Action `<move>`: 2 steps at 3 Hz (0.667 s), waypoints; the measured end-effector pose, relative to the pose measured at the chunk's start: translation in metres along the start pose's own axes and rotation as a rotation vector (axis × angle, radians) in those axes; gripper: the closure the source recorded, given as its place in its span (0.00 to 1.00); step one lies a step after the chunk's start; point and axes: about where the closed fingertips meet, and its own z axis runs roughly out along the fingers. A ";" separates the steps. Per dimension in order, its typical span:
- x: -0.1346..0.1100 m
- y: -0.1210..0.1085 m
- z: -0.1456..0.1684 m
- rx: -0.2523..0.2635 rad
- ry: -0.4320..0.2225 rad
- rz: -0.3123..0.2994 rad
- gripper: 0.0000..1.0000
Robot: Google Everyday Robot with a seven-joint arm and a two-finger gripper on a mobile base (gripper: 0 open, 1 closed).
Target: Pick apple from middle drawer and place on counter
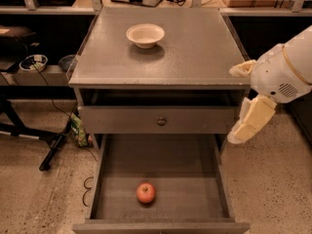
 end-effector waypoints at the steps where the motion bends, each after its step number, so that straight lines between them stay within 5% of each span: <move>1: 0.000 0.000 0.000 0.000 0.000 0.000 0.00; 2: -0.002 0.001 0.011 0.017 -0.046 0.006 0.00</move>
Offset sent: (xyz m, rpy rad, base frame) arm 0.0061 0.0161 -0.0217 0.1175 -0.0637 -0.0239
